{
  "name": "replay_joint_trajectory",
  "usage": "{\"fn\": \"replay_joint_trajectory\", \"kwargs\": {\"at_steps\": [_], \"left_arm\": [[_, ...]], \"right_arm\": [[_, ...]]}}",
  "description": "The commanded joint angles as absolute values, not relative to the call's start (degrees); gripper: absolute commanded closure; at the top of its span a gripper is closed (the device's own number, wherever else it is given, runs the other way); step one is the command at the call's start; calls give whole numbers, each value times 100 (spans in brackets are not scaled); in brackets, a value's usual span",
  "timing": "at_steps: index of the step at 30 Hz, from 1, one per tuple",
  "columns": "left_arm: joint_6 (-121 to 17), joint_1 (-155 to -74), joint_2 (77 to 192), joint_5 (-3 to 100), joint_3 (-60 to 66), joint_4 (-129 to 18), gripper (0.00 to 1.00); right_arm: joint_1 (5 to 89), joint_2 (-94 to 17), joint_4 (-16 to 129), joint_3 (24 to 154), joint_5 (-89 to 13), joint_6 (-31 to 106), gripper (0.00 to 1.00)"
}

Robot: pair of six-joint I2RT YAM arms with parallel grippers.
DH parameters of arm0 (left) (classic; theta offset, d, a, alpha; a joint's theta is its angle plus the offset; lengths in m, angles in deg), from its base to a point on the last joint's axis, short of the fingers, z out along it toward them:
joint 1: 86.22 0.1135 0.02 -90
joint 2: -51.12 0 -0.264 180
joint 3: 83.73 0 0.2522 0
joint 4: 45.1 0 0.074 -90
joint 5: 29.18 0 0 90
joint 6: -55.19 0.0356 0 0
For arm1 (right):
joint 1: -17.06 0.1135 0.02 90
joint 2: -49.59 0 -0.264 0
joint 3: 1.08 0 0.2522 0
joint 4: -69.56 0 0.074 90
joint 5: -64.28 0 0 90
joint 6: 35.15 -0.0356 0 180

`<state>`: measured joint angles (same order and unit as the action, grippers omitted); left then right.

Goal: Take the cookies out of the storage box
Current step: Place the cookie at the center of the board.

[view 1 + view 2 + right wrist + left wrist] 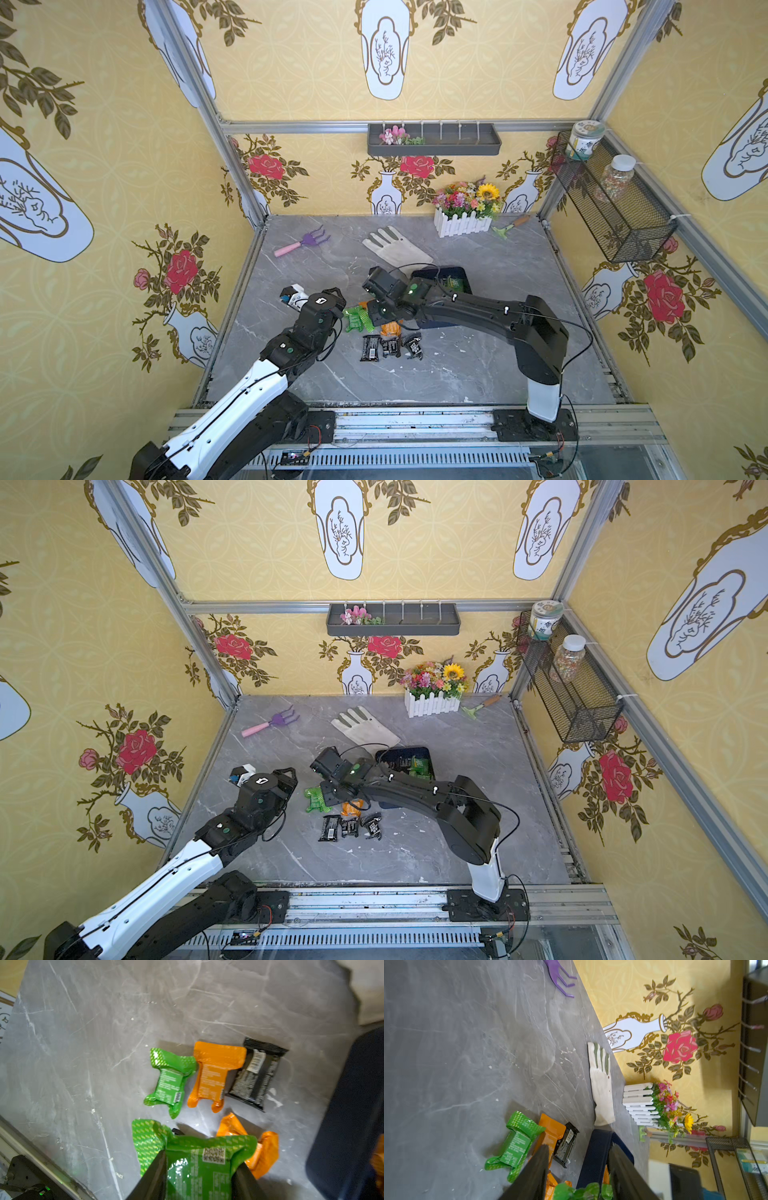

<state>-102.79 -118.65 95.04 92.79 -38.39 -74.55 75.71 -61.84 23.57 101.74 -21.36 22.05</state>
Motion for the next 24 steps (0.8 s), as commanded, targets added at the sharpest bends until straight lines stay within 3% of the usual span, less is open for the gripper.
{"fn": "replay_joint_trajectory", "kwargs": {"at_steps": [1, 9, 17, 24], "left_arm": [[-10464, -11830, 9143, 9794, -3853, -8287, 49], [-10521, -11823, 8599, 10210, -3579, -9170, 51], [-10398, -11821, 8582, 10077, -3551, -9118, 51], [-10131, -11821, 8672, 9860, -3542, -8863, 51]], "right_arm": [[7851, -6476, 2634, 10402, -2139, 2052, 60], [8391, -7259, 2720, 10777, -2289, 1997, 60], [8428, -7682, 2818, 10815, -2344, 2148, 57], [8446, -7733, 2886, 10836, -2296, 2169, 45]]}}
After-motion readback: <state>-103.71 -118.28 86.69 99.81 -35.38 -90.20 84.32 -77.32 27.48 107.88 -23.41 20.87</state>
